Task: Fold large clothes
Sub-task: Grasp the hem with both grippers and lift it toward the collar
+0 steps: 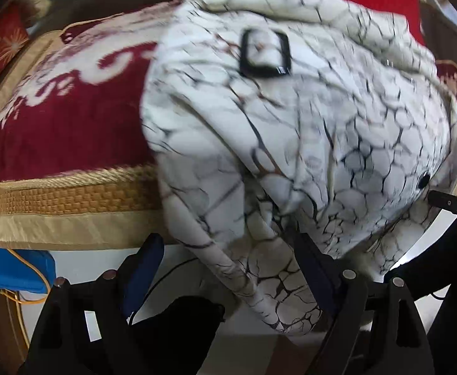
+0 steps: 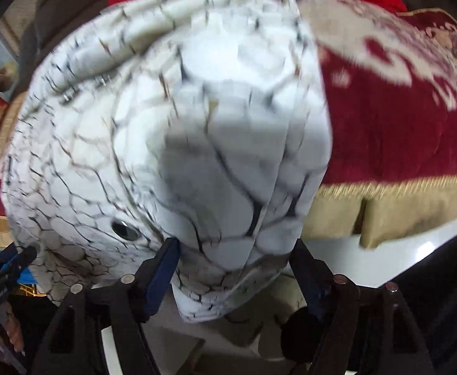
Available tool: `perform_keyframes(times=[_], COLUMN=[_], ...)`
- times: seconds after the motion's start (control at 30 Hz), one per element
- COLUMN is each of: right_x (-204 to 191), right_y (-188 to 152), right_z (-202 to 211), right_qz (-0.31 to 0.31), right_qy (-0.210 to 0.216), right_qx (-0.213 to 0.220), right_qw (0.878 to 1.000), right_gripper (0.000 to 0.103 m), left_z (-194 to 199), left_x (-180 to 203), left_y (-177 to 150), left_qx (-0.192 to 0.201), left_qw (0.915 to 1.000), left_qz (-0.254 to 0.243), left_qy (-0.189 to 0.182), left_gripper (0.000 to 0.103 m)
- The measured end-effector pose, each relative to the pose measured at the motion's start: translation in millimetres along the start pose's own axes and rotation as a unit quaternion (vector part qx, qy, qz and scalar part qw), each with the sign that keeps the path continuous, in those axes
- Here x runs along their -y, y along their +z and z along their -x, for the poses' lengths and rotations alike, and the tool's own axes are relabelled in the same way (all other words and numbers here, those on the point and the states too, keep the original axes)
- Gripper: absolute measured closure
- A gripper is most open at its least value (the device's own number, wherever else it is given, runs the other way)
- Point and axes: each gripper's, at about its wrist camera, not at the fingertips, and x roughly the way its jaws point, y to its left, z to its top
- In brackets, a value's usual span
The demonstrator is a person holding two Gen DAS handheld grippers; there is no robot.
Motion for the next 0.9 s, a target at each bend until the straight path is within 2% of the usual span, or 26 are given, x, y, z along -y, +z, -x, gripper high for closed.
perform_keyframes(times=[0.13,0.23,0.37,0.4,0.47,0.53,0.57,0.6,0.63,0.7,0.8,0.83,0.9], right_x=[-13.4,-23.7,-22.8,-19.3,-7.3,-0.6,1.2,4.2,6.6,9.3,12.8,16.6,26.9], right_y=[-7.2,-13.0,-16.0,-14.8,-12.7,-12.0,-12.7,-13.4,-14.4,-14.2,-9.8,-9.4,-5.6], right_z=[-16.3,-35.0,-57.5,-58.4,-56.5,-55.5,-53.7,-51.0,-47.7,-37.0,-18.3,-9.6,4.7], right_qz=[0.001,0.016,0.01,0.007,-0.014,-0.012,-0.006,-0.005,-0.006,-0.004,-0.014,-0.02,-0.025], right_qy=[0.004,0.012,0.003,-0.002,0.012,0.019,0.022,0.03,0.038,0.052,0.088,0.1,0.106], right_qx=[-0.023,-0.049,-0.078,-0.07,-0.053,-0.053,-0.053,-0.054,-0.054,-0.049,-0.038,-0.032,-0.016], right_qw=[1.0,0.999,0.997,0.998,0.998,0.998,0.998,0.998,0.998,0.997,0.995,0.994,0.994], right_gripper=[0.024,0.024,0.023,0.024,0.024,0.04,0.062,0.076,0.077,0.087,0.089,0.09,0.09], left_z=[-10.7,-16.9,-24.8,-27.0,-31.1,-33.8,-33.1,-33.3,-32.0,-31.2,-32.5,-35.0,-42.8], left_x=[7.3,10.7,-0.1,-3.4,-8.1,-13.1,-14.8,-15.8,-15.4,-19.4,-20.5,-20.0,-19.6], left_y=[-2.9,-3.1,-4.8,-4.5,-4.3,-4.6,-4.8,-4.9,-4.8,-3.4,-4.7,-5.0,-4.6], left_qx=[-0.024,-0.032,-0.031,-0.031,-0.039,-0.042,-0.042,-0.04,-0.039,-0.036,-0.041,-0.044,-0.058], left_qw=[0.9991,0.9984,0.996,0.9952,0.9928,0.991,0.9907,0.9901,0.9896,0.9887,0.9886,0.9886,0.9895], left_qz=[0.005,0.007,0.043,0.053,0.069,0.081,0.084,0.085,0.085,0.081,0.086,0.088,0.091], left_qy=[-0.034,-0.045,-0.072,-0.076,-0.09,-0.098,-0.099,-0.104,-0.109,-0.121,-0.117,-0.114,-0.097], left_gripper=[0.017,0.017,0.019,0.024,0.066,0.082,0.087,0.088,0.091,0.092,0.091,0.087,0.057])
